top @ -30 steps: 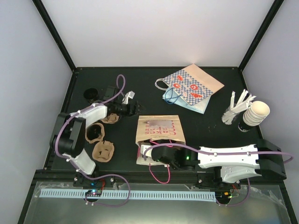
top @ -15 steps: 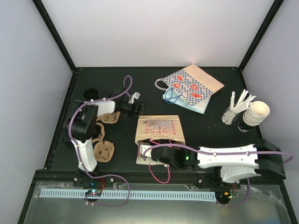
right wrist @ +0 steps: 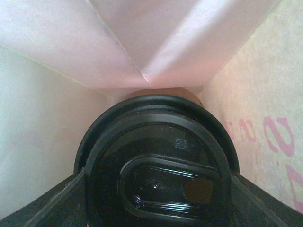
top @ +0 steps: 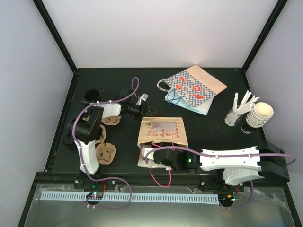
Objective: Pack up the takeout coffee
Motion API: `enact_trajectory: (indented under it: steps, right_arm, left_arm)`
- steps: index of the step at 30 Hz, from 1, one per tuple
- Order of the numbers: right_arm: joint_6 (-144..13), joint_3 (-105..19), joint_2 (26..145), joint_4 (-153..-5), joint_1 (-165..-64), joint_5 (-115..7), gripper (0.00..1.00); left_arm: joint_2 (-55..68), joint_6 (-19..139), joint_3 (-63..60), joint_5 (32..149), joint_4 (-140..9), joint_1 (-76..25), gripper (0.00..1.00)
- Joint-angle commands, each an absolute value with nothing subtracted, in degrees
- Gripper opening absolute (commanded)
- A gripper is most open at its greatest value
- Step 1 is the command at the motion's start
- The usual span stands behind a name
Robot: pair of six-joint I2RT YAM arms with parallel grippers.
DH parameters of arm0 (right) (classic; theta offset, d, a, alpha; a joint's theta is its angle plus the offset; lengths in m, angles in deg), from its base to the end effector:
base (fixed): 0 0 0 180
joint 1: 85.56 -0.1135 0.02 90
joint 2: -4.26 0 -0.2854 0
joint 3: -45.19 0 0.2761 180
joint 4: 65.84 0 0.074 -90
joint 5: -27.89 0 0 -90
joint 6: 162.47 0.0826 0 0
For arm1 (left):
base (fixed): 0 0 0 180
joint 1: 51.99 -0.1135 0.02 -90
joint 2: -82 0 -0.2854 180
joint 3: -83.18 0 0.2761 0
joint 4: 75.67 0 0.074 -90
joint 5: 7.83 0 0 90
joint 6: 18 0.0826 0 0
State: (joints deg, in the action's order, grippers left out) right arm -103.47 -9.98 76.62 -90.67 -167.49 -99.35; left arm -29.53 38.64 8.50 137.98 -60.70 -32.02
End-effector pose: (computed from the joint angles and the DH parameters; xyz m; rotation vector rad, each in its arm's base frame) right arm 0.0918 0.2911 0.2103 -1.5904 1.4352 -0.2391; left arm 0.3715 -0.2077 0.1187 0.1655 2.5650 -1.5892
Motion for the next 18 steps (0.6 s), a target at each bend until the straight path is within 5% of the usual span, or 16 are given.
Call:
enact_trajectory:
  steps: [1,18]
  right_arm:
    - [-102.63,-9.42,76.95,-88.64,-167.12,-99.33,0.40]
    - [-102.82,-9.28,79.66,-87.22,-167.13,-100.79,0.40]
  left_arm:
    - [-30.81,36.34,8.67,142.77,-65.49,-31.38,0.78]
    - [-27.34,37.96,12.90,147.02,-64.29,-31.00,0.70]
